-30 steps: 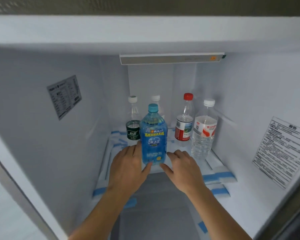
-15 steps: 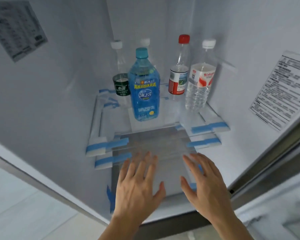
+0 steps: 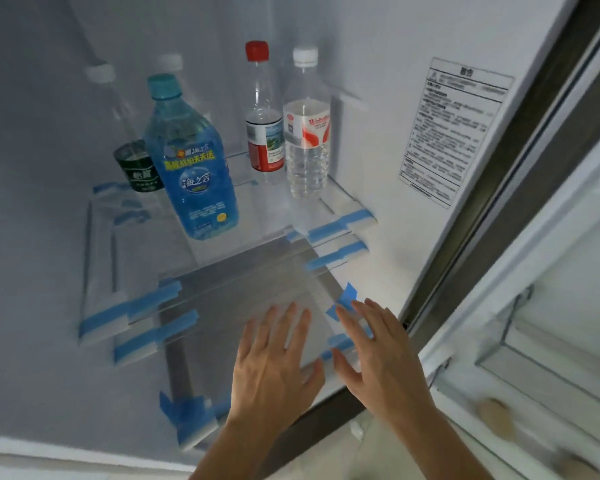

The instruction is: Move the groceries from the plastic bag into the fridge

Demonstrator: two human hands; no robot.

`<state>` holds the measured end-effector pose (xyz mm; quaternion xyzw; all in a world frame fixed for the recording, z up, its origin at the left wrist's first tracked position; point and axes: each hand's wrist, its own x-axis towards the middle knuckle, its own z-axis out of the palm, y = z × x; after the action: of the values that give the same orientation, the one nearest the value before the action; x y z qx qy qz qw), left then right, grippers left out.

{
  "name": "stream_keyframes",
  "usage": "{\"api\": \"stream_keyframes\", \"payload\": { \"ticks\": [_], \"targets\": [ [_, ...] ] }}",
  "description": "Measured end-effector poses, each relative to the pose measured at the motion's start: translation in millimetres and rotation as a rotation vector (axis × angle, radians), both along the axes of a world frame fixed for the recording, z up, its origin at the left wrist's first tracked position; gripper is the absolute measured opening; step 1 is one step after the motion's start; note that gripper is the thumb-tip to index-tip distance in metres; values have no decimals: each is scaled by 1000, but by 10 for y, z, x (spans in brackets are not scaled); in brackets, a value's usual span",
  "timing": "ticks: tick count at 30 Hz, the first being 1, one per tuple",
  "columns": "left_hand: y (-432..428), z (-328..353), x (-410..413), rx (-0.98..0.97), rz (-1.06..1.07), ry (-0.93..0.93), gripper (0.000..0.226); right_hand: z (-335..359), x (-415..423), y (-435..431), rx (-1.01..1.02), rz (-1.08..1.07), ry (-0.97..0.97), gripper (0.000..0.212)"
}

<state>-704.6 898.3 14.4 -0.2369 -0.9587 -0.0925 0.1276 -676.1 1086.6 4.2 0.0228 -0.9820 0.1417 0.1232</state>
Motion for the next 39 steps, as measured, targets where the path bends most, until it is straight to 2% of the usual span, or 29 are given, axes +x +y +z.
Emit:
{"api": "stream_keyframes", "payload": {
  "ticks": [5,13,22,28,39],
  "targets": [
    [-28,-46,6,59,-150,7,59,-14,271,-121,39,-140,-7,65],
    [39,-214,214,73,-464,-45,66,-89,945,-375,39,-421,-1,55],
    [470,-255,821,38,-786,-137,68,-126,2023,-385,45,-778,-48,58],
    [828,-253,1612,60,-1067,-163,66,-150,3077,-440,35,-1075,-59,56],
    [991,-192,3491,-114,-1543,-175,65,-214,5106,-1224,-27,-1625,-13,57]
  ]
}}
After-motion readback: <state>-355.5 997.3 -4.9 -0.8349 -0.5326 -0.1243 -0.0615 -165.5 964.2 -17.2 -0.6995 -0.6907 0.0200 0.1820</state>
